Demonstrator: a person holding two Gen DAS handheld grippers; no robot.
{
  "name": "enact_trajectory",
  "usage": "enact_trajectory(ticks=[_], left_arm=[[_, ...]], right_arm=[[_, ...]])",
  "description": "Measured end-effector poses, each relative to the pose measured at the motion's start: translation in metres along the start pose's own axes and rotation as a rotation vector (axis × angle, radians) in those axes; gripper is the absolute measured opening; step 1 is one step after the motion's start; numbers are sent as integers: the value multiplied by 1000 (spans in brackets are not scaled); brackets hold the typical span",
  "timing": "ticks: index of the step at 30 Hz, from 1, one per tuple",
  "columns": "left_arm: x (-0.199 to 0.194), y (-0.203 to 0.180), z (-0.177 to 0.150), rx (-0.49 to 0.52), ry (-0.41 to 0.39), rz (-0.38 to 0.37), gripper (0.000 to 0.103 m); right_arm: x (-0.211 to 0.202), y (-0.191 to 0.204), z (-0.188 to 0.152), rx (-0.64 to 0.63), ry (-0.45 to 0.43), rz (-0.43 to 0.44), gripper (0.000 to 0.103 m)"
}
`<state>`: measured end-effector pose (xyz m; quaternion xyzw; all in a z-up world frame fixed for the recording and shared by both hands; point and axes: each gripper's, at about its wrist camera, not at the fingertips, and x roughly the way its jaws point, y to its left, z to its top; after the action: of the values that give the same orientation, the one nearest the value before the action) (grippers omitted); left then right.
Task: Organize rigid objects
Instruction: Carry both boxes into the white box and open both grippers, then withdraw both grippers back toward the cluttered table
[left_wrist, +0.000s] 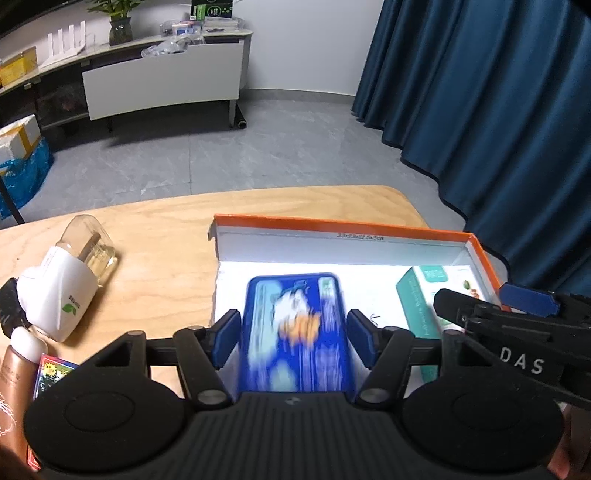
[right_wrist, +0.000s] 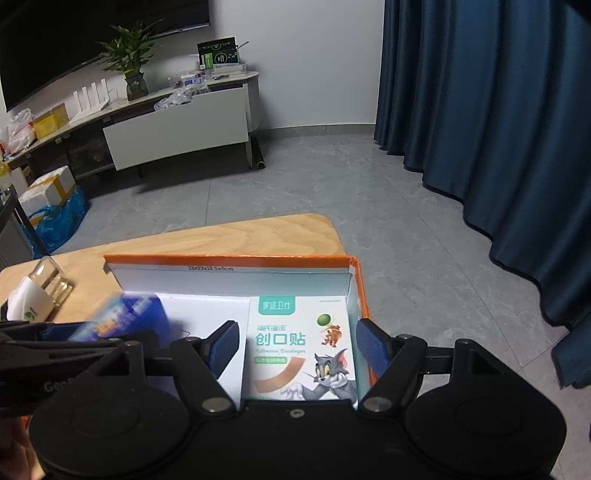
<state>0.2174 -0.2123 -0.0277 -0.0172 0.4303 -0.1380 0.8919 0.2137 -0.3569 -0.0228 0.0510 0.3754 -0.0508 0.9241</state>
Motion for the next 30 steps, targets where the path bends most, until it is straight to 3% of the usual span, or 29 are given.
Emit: enact_trajectory(ticks=[6, 12, 21, 30], left_arm=[[-19, 4, 0, 6, -21, 5, 84], [-50, 5, -5, 30, -46, 40, 90], [-86, 15, -23, 29, -65, 67, 91], [-112, 41, -48, -2, -81, 104, 91]], right_arm=[[-27, -1, 1, 18, -51, -2, 87], [-58, 1, -5, 45, -91, -12, 88], [-90, 15, -25, 54, -91, 26, 88], [-105, 54, -40, 10, -79, 86, 88]])
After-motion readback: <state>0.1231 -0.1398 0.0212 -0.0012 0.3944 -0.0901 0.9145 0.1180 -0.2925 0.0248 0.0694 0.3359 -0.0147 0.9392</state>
